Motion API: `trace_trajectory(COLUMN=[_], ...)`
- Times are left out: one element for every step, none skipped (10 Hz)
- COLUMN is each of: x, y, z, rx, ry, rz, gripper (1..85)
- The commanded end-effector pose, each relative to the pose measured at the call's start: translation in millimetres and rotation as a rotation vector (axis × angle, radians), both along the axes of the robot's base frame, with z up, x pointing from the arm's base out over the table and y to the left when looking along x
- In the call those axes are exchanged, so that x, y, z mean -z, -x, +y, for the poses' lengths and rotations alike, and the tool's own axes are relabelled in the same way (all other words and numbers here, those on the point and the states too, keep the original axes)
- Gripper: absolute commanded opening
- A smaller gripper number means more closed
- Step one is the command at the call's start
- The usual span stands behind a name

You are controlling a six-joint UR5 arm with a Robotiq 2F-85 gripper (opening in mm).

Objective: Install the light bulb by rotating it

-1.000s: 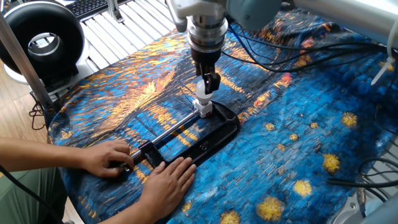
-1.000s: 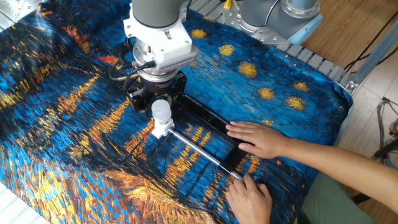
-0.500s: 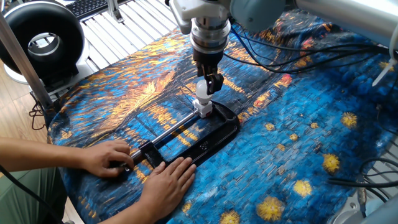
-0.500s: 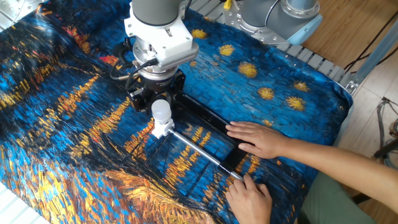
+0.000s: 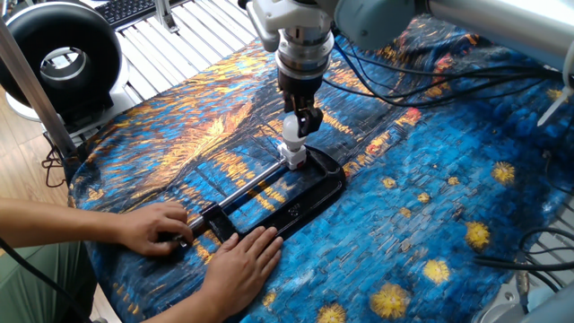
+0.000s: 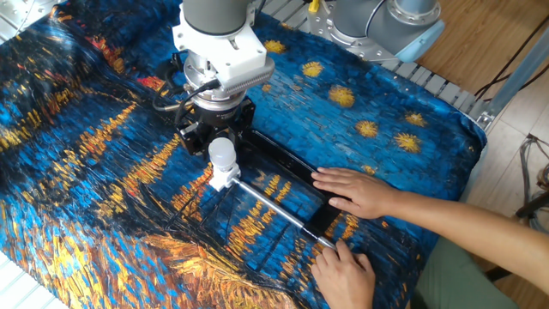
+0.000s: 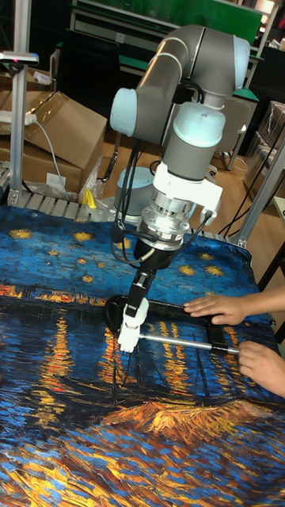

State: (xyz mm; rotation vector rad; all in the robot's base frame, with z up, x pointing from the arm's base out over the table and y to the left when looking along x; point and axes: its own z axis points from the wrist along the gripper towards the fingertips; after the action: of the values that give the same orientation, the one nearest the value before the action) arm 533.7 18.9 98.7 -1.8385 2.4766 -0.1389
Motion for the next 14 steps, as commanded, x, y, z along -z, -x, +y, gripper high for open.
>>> trace_trajectory(x=[0.0, 0.2, 0.3, 0.4, 0.4, -0.3, -1.0, -0.9, 0.2, 2.2, 3.7, 3.8, 3.0, 2.0], y=[-1.9, -2.1, -2.0, -2.0, -2.3, -1.6, -0.5, 0.1, 0.8, 2.1, 4.1, 6.0, 9.4, 13.4], z=[3.7, 3.8, 4.8, 5.9, 6.1, 5.6, 5.6, 6.3, 8.6, 12.5, 14.9, 13.8, 12.6, 10.6], rx=[0.007, 0.016, 0.037, 0.049, 0.063, 0.083, 0.098, 0.11, 0.127, 0.153, 0.19, 0.23, 0.258, 0.275], ry=[-0.019, -0.021, -0.028, -0.033, -0.033, -0.03, -0.032, -0.038, -0.053, -0.077, -0.094, -0.094, -0.097, -0.096], rz=[-0.01, -0.012, -0.012, -0.013, -0.016, -0.017, -0.016, -0.016, -0.014, -0.008, 0.0, 0.007, 0.022, 0.039], gripper=[59.0, 57.3, 53.3, 50.0, 47.7, 42.3, 39.7, 38.0, 36.3, 34.7, 32.7, 29.0, 27.0, 26.0])
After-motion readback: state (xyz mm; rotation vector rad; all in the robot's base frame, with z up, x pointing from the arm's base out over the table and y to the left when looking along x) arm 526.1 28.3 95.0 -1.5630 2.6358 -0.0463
